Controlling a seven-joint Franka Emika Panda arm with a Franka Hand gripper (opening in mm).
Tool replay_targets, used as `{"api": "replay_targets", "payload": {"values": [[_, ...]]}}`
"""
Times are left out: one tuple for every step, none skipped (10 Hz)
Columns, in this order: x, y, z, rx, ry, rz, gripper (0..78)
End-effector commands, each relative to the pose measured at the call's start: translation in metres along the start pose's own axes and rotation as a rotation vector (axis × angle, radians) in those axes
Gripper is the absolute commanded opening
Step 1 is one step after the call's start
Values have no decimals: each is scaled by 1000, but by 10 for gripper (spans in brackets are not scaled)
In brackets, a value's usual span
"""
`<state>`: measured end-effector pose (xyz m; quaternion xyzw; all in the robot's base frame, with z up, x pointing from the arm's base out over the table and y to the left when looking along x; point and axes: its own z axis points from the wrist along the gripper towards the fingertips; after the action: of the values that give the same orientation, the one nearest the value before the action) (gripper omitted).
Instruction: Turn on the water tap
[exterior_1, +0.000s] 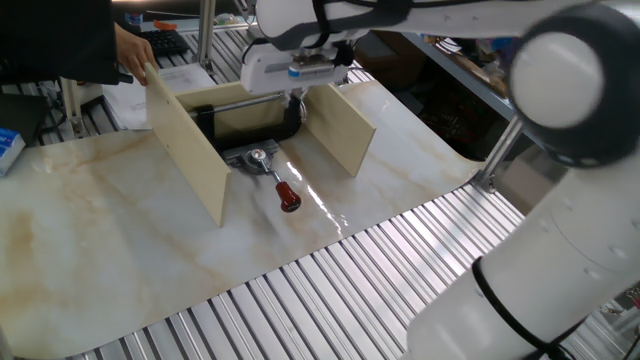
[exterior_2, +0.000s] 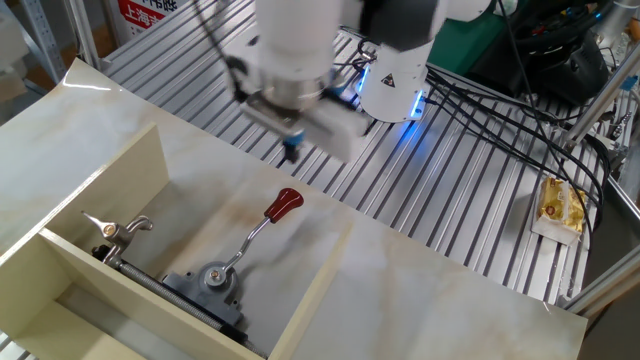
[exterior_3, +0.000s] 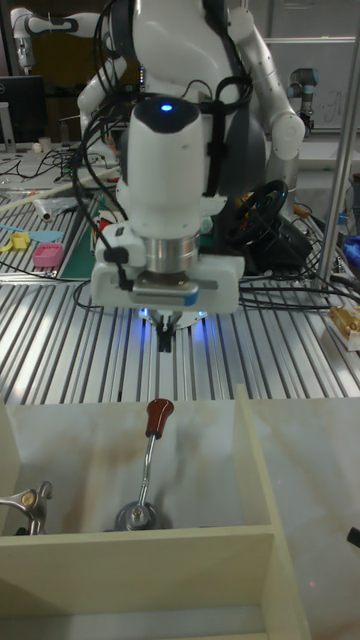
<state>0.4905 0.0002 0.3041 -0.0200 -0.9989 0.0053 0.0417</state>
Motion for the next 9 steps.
{"api": "replay_targets", "payload": {"values": [[5,12,-4,-44,-50,-41,0],[4,12,-5,-36,-66,-40,0],[4,13,-7,0,-83,-29,0],[2,14,-10,14,-86,-25,0],[-1,14,-12,20,-87,-22,0],[-2,14,-12,22,-86,-17,0],[-2,14,-12,25,-86,-11,0],[-2,14,-12,33,-86,-9,0],[-3,14,-12,39,-87,-6,0]]}}
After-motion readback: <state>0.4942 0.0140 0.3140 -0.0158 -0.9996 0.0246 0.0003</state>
